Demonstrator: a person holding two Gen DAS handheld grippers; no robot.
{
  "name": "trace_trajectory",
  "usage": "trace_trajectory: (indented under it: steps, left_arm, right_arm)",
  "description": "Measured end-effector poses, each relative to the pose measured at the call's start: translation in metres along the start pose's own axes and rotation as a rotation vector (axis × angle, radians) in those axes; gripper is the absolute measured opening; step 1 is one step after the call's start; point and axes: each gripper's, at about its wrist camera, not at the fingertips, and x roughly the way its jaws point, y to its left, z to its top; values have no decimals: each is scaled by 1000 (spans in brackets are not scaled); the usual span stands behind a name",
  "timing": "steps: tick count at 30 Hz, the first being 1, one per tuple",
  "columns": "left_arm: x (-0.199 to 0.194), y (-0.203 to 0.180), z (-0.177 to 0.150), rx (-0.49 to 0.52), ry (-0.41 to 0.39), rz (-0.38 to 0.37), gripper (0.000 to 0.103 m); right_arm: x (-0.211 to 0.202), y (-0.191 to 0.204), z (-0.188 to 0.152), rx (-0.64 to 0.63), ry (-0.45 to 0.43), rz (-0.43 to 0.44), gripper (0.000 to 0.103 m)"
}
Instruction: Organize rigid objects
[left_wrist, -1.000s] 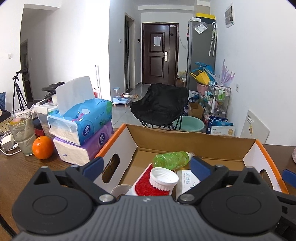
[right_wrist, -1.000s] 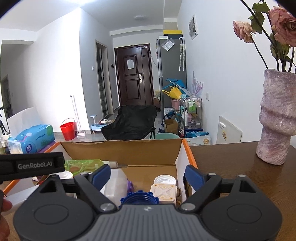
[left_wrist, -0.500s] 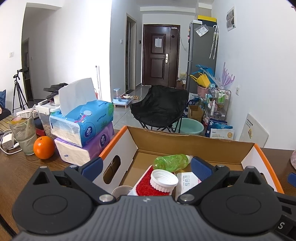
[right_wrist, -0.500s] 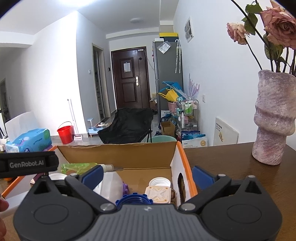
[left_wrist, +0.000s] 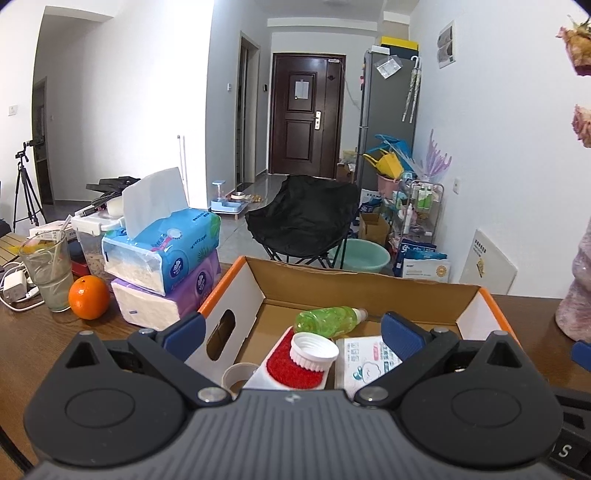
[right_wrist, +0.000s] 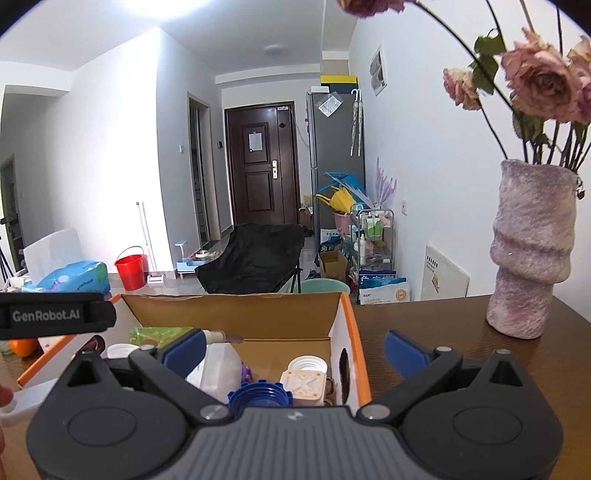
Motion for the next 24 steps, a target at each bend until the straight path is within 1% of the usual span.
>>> trace_trajectory:
  steps: [6,12,14,24]
  left_arm:
    - [-30,5,-4,7,-15,-7,103]
    - [-71,13,-10,12,-36,-10,103]
    - [-87,17,-13,18,-36,-5,103]
    - [-181,46,-34,27,-49,-44,103]
  right_arm:
    - [-34,-1,1,-12,-16,-3,103]
    - [-78,-1,4,-14,-31,2,103]
    - [-94,-1,5,-14,-32,9,103]
    - [-190,5,1,-14,-57,37,103]
